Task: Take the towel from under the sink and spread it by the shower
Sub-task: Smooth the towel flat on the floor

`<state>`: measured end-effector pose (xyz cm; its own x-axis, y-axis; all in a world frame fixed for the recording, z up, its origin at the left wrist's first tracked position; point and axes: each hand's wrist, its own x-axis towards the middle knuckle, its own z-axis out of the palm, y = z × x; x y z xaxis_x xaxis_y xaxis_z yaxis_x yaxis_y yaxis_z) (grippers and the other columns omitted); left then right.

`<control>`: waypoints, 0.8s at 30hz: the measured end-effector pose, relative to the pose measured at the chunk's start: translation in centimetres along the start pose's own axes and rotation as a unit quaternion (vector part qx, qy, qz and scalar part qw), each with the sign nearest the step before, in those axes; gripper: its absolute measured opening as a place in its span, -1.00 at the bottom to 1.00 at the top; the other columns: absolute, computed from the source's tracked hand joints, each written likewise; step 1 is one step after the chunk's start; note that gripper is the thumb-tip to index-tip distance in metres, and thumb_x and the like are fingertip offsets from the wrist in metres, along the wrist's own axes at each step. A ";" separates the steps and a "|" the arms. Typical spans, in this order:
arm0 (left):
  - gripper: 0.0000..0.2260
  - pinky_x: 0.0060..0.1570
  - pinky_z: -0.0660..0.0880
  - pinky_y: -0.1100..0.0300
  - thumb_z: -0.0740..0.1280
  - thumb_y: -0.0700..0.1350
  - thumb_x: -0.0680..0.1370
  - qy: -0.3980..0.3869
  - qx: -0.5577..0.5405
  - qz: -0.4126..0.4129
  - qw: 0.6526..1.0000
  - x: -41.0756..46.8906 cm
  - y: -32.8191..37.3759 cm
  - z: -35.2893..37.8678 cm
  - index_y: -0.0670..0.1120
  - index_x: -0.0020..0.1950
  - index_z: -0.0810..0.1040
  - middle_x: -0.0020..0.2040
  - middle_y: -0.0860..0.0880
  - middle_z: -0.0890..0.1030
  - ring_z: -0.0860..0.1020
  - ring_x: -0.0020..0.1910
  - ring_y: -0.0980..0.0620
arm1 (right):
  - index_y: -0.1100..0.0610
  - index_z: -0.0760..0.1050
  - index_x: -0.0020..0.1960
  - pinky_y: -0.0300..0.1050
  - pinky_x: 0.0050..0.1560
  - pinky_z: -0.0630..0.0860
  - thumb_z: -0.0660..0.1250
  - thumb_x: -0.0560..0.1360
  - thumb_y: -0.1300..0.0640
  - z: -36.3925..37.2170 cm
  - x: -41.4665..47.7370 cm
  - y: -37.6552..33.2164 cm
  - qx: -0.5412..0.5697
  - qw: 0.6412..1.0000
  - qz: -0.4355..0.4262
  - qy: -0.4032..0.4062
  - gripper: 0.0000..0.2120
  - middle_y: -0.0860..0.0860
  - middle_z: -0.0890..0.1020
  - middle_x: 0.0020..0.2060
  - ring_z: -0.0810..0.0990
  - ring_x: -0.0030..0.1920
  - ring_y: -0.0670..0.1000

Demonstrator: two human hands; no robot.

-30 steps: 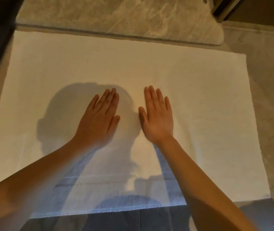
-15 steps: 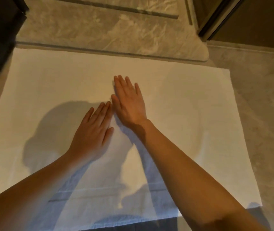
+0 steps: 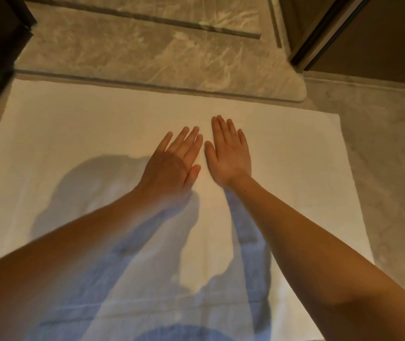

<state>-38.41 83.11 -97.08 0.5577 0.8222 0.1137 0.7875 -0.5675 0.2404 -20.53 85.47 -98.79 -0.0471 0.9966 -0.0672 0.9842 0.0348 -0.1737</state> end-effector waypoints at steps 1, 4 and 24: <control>-0.48 0.54 0.00 -0.07 -0.04 0.01 0.66 -0.006 0.000 -0.005 1.000 1.6 -0.5 0.3 -0.20 0.57 0.14 0.58 -0.17 0.15 0.11 0.57 -0.13 | 0.08 -0.06 0.61 0.01 0.56 -0.12 -0.12 0.64 -0.08 -0.1 0.0 0.0 -0.002 1.000 0.003 -0.004 -0.42 -0.01 0.02 0.59 -0.08 0.58 0.01; -0.51 0.54 -0.05 -0.04 -0.02 0.01 0.68 -0.020 0.013 -0.028 0.999 3.3 -2.0 1.6 -0.14 0.60 0.09 0.60 -0.11 0.11 0.06 0.58 -0.05 | 0.08 -0.06 0.61 0.00 0.56 -0.12 -0.12 0.64 -0.08 -0.2 0.0 -0.2 0.005 1.000 -0.006 -0.010 -0.42 -0.01 0.02 0.59 -0.09 0.58 0.00; -0.45 0.54 -0.06 -0.01 -0.07 0.03 0.63 -0.008 0.013 -0.030 0.999 3.4 -2.2 1.8 -0.17 0.58 0.17 0.59 -0.10 0.16 0.11 0.57 -0.04 | 0.12 0.02 0.60 0.01 0.53 -0.11 -0.03 0.67 -0.01 -3.0 3.0 2.2 0.027 0.999 -0.045 0.001 -0.47 0.05 0.08 0.58 -0.02 0.58 0.07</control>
<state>-37.76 87.11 -98.98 0.5140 0.8537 0.0839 0.8256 -0.5189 0.2216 -18.01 88.76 -96.42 -0.1348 0.9897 -0.0479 0.9655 0.1203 -0.2311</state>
